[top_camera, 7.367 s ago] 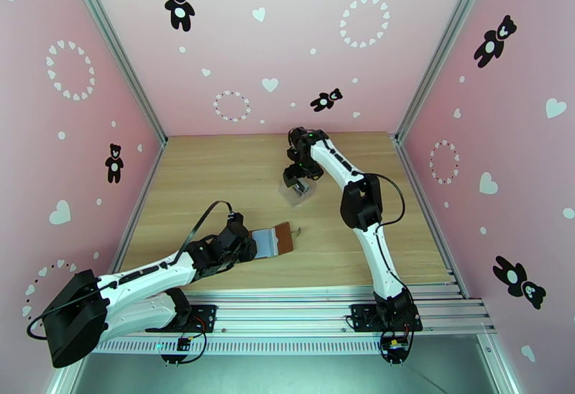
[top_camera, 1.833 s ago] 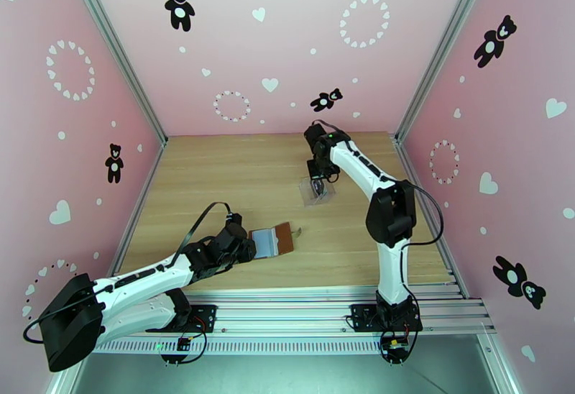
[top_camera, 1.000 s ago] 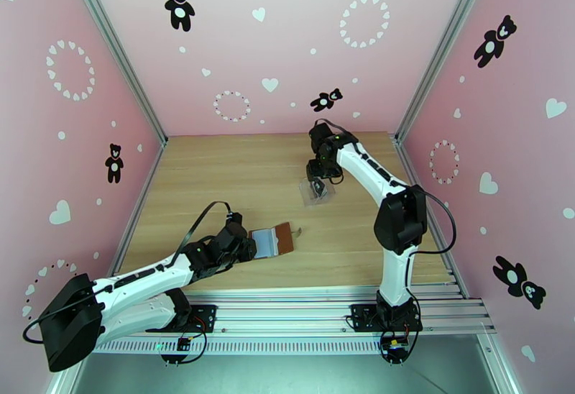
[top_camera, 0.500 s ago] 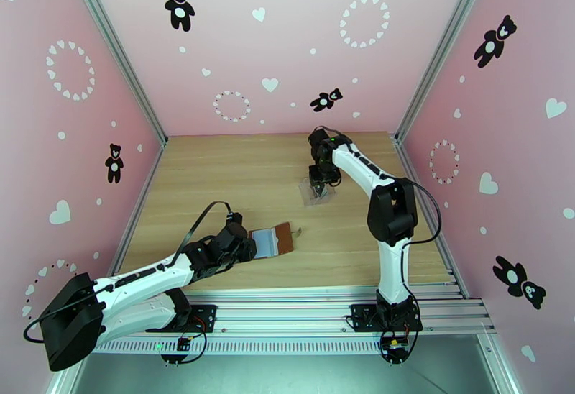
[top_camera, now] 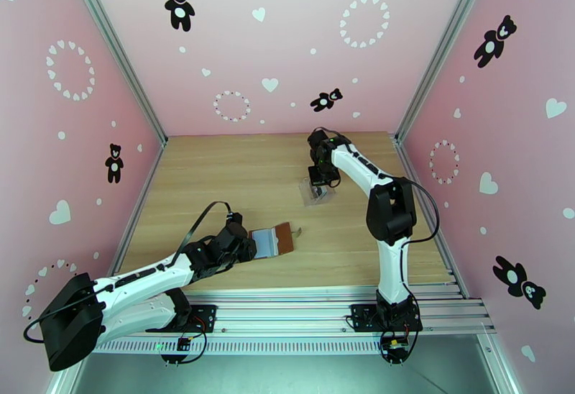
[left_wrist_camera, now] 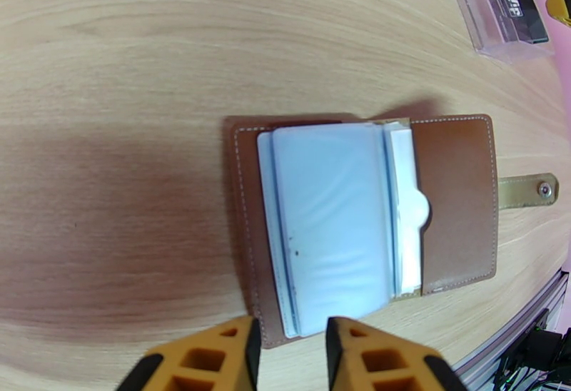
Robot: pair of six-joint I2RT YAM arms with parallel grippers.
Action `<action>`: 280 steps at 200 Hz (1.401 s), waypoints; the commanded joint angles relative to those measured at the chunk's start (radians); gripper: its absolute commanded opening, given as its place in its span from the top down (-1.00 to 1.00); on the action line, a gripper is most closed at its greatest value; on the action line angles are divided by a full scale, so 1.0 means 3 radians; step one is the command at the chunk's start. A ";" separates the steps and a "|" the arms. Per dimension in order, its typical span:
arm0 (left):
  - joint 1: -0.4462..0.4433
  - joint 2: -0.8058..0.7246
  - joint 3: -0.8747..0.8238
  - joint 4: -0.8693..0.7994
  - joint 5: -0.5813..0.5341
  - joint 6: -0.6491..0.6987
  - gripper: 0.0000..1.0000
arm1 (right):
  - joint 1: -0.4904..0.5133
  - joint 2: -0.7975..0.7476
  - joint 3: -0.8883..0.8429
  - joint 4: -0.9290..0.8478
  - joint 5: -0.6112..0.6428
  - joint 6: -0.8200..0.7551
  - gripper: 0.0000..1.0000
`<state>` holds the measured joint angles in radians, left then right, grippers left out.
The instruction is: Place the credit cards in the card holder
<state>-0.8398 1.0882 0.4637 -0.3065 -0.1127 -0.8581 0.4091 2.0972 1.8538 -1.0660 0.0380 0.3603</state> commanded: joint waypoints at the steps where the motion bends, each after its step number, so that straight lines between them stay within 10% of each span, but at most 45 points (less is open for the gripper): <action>1: 0.0018 -0.0043 0.0004 -0.0043 0.0018 -0.0003 0.37 | -0.0004 -0.0076 -0.0030 -0.0021 0.0017 0.0029 1.00; 48: 0.0018 -0.0083 0.0014 -0.0070 -0.0002 -0.0003 0.37 | -0.0011 -0.0333 -0.0105 0.0084 0.0074 0.0029 1.00; 68: 0.0018 -0.0066 0.0009 -0.0055 0.0010 -0.0009 0.37 | -0.0023 -0.0162 0.0014 -0.0003 0.0021 -0.0040 0.05; 88: 0.0020 -0.0050 0.0009 -0.0048 0.0018 -0.0010 0.37 | -0.0023 0.0032 0.0105 -0.0056 0.0111 -0.0082 -0.25; 280: 0.0018 -0.0035 0.0016 -0.0058 0.0013 0.0001 0.37 | -0.0075 0.0411 0.0237 -0.0062 0.0196 -0.0080 -0.13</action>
<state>-0.8398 1.0809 0.4637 -0.3073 -0.1127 -0.8581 0.3901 2.1880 1.8904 -1.0595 0.0898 0.3370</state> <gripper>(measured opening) 0.315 0.569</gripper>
